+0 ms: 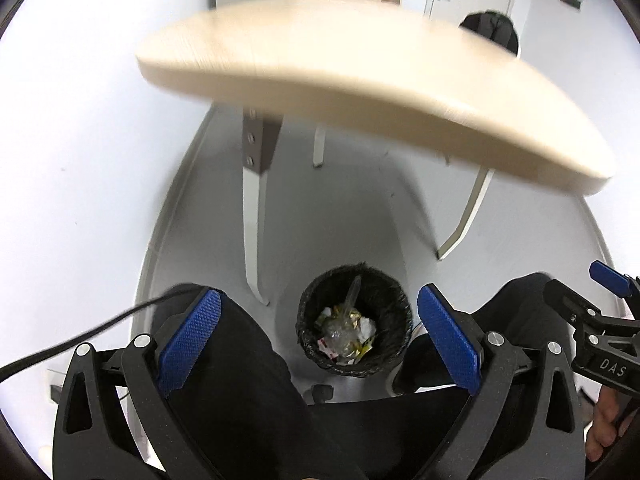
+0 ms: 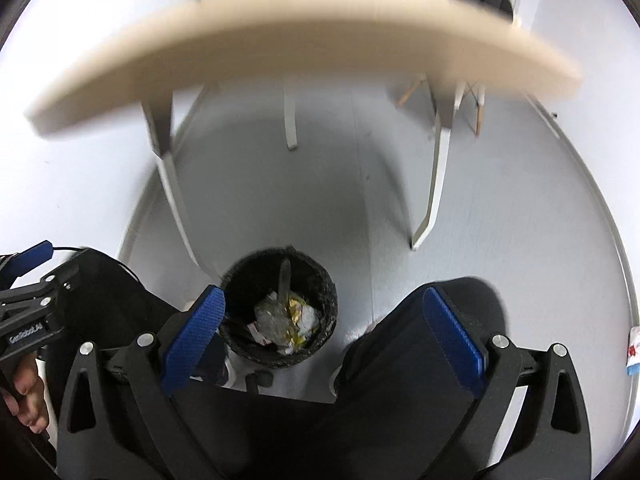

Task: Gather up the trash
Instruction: 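Raise both open tools from the bin up toward the table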

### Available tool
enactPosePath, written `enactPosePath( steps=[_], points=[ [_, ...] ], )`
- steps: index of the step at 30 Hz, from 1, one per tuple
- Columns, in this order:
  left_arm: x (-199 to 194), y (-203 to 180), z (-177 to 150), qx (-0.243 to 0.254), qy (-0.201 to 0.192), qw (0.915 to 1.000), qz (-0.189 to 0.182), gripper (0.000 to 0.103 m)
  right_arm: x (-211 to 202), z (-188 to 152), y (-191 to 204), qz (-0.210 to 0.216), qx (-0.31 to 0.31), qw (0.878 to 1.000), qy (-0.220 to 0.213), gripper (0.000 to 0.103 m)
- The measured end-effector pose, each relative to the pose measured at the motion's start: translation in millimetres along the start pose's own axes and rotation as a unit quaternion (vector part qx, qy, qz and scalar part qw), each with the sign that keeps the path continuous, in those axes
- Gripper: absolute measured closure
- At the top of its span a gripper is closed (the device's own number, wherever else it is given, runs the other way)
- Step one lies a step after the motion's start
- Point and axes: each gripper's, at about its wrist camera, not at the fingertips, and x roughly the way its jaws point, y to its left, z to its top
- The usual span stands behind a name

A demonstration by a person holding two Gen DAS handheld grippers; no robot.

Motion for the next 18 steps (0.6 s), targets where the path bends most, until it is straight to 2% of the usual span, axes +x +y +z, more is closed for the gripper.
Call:
enactPosePath(
  steps=[5, 11, 18],
  points=[
    [-44, -3, 9, -0.003, -0.023, 0.9997, -0.002, 0.006, -58, 9, 4, -0.001, -0.008, 1.000, -0.030, 0.008],
    [-94, -10, 17, 0.016, -0.070, 0.9970, 0.027, 0.006, -106, 17, 5, -0.002, -0.010, 0.998, -0.062, 0.008],
    [-110, -14, 16, 0.026, -0.076, 0.9964, 0.027, 0.006, -138, 18, 4, 0.002, -0.007, 0.996, -0.091, 0.008]
  ],
)
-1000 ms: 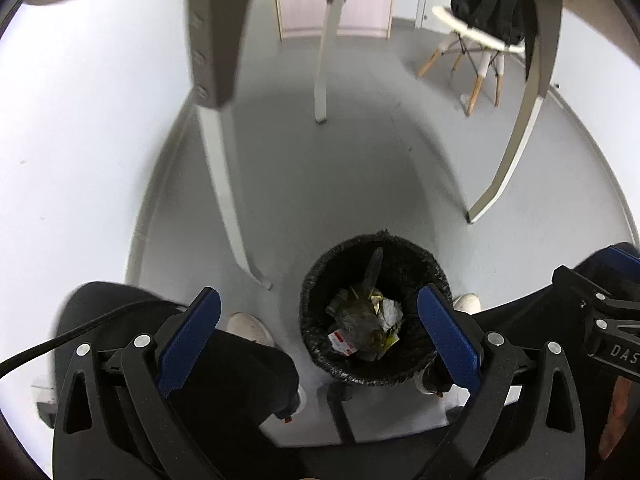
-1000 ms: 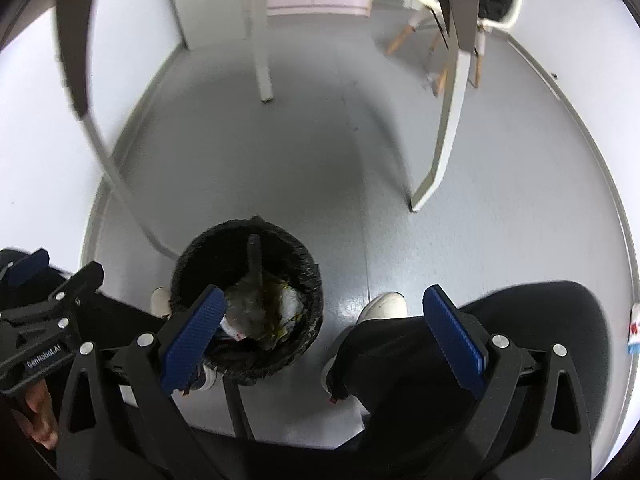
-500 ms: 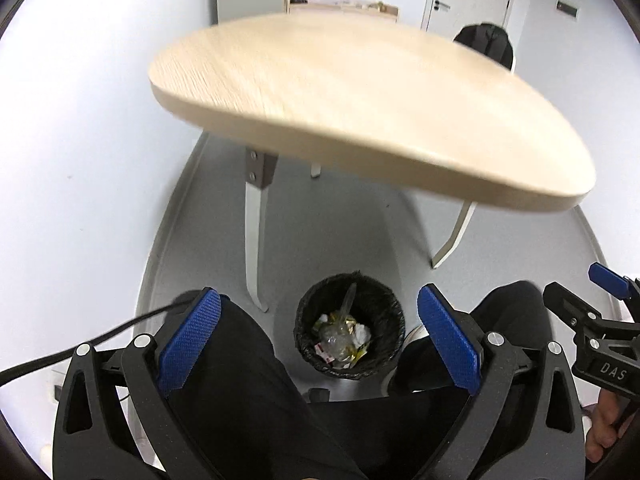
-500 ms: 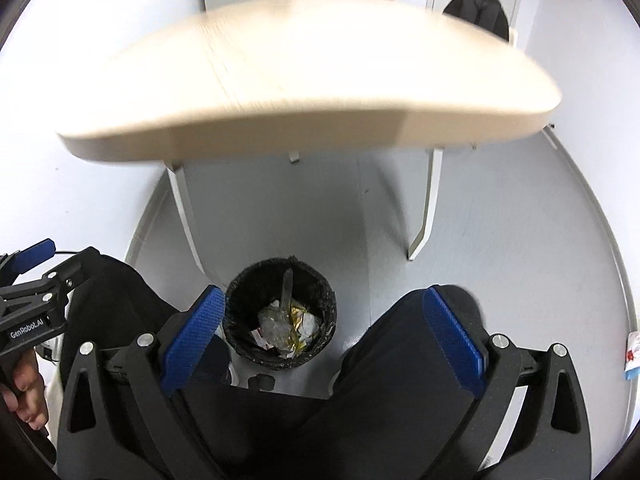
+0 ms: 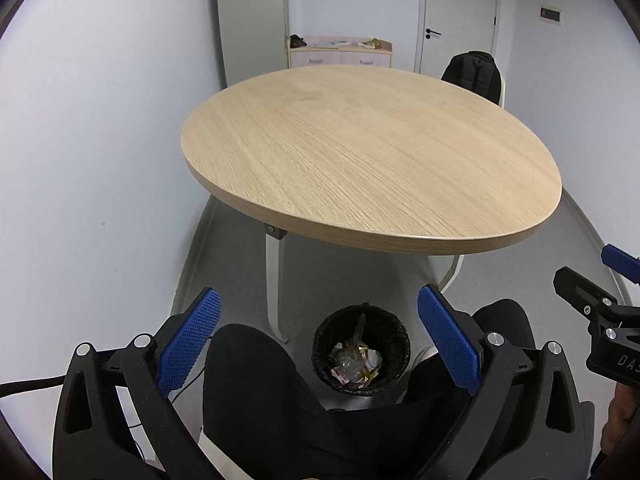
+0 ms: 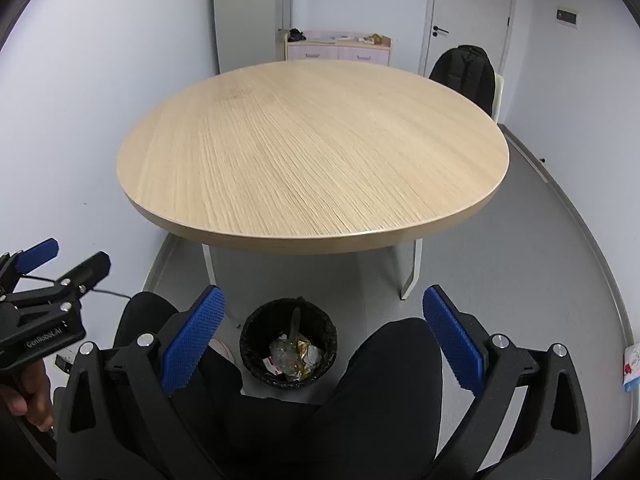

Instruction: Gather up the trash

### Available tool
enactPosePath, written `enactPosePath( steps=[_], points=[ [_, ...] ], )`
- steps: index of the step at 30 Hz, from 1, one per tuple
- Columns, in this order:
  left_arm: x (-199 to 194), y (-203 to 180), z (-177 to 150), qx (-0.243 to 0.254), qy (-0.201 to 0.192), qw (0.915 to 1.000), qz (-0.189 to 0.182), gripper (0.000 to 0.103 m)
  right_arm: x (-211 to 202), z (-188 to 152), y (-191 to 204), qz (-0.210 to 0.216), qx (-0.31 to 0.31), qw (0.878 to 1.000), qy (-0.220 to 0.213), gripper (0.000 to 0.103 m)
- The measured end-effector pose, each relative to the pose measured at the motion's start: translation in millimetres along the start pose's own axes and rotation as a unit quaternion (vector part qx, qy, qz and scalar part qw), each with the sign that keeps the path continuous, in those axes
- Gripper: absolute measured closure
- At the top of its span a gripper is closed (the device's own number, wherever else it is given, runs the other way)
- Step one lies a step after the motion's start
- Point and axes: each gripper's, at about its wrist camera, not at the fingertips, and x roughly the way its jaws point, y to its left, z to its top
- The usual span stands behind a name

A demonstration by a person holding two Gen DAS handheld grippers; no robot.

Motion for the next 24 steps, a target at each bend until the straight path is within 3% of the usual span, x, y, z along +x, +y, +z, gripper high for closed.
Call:
enactPosePath(
  steps=[24],
  points=[
    [2.9, 1.1, 0.0, 0.002, 0.013, 0.9999, -0.004, 0.006, -5.2, 1.1, 3.6, 0.002, 0.011, 1.000, 0.003, 0.008]
  ],
)
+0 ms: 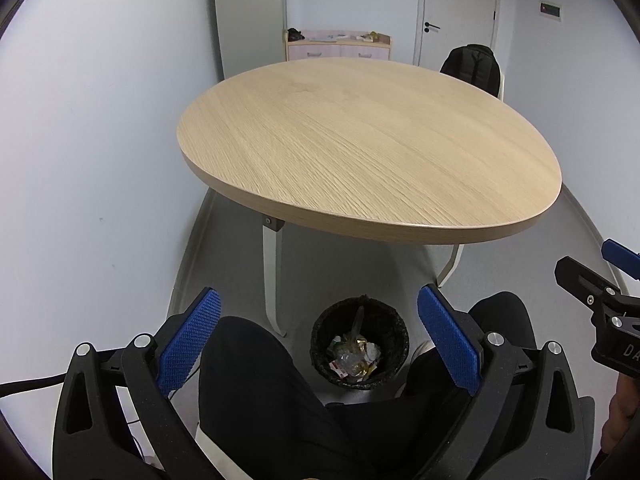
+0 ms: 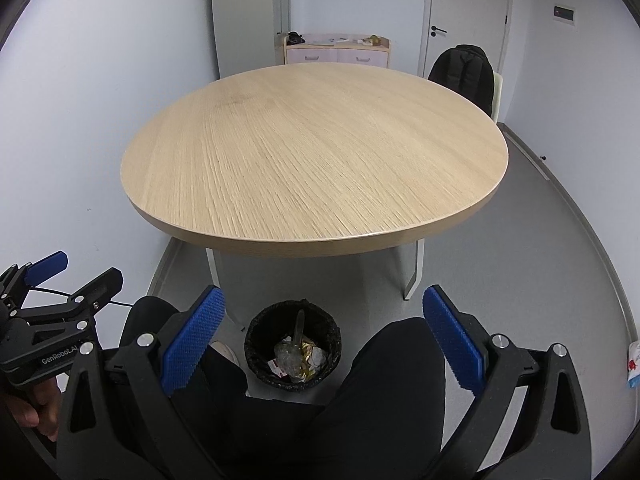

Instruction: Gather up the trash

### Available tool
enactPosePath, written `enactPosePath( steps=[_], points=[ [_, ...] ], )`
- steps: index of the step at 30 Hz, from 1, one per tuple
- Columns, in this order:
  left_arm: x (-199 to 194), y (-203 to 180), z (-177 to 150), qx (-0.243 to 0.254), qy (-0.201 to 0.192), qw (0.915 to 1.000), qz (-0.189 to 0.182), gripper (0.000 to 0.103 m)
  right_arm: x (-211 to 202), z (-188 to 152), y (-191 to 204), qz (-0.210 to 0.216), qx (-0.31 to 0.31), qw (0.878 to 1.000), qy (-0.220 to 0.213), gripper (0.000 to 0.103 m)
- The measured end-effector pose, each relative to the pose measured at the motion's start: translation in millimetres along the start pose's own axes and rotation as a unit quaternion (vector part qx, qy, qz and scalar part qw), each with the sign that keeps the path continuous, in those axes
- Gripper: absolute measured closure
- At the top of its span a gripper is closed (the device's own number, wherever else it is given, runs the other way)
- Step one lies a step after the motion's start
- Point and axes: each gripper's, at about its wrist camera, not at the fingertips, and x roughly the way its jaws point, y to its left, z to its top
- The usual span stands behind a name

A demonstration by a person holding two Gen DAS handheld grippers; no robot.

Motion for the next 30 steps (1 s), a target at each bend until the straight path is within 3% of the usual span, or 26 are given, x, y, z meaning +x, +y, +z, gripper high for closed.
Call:
enactPosePath(
  steps=[30],
  points=[
    [8, -4, -5, -0.003, 0.003, 1.0000, -0.008, 0.006, 12, -3, -1, 0.000, 0.007, 1.000, 0.012, 0.008]
  ],
)
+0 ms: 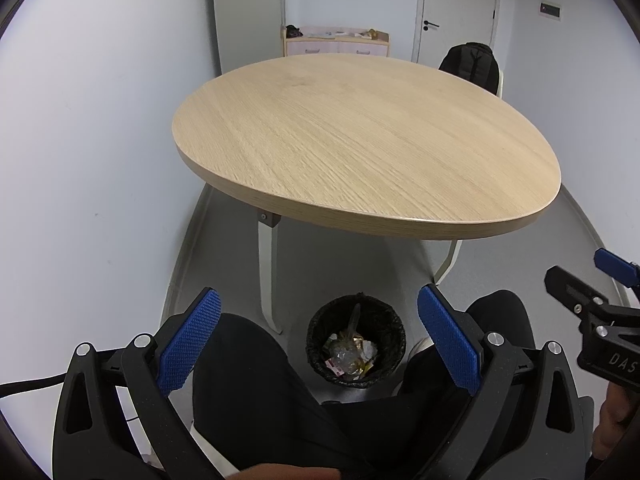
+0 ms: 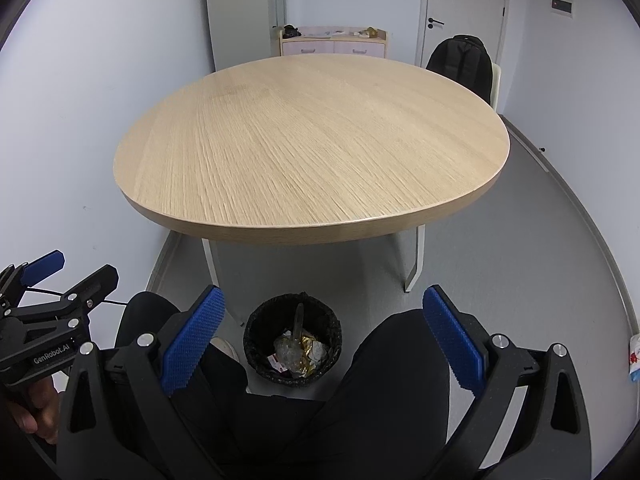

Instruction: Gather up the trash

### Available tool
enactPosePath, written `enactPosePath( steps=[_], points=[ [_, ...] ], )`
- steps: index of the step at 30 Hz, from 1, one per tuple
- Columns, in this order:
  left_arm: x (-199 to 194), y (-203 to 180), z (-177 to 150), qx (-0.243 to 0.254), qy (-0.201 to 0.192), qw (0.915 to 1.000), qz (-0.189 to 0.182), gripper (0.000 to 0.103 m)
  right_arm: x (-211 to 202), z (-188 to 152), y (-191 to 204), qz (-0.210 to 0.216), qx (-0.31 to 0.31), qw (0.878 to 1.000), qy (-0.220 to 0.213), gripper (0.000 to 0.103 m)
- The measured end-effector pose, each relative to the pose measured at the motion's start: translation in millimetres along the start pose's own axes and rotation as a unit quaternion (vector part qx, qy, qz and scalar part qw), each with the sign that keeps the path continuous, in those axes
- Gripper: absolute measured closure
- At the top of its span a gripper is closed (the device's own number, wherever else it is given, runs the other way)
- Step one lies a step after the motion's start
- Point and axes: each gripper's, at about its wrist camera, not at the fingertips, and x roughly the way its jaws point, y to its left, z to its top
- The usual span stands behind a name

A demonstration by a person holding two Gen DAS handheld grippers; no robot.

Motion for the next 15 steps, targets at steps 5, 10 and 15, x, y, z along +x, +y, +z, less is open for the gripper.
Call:
enactPosePath(
  steps=[5, 10, 15],
  points=[
    [2.1, 0.1, -0.1, 0.002, -0.002, 1.0000, 0.003, 0.006, 3.6, -1.4, 0.0, 0.002, -0.001, 1.000, 0.003, 0.008],
    [2.0, -0.1, -0.7, 0.002, -0.006, 0.9999, 0.010, 0.006, 6.1, -2.8, -0.5, 0.000, 0.002, 1.000, 0.005, 0.008],
    [2.7, -2.1, -0.4, 0.005, -0.003, 1.0000, 0.007, 0.006, 7.7, -3.8, -2.0, -0.001, 0.005, 1.000, 0.006, 0.008]
  ],
)
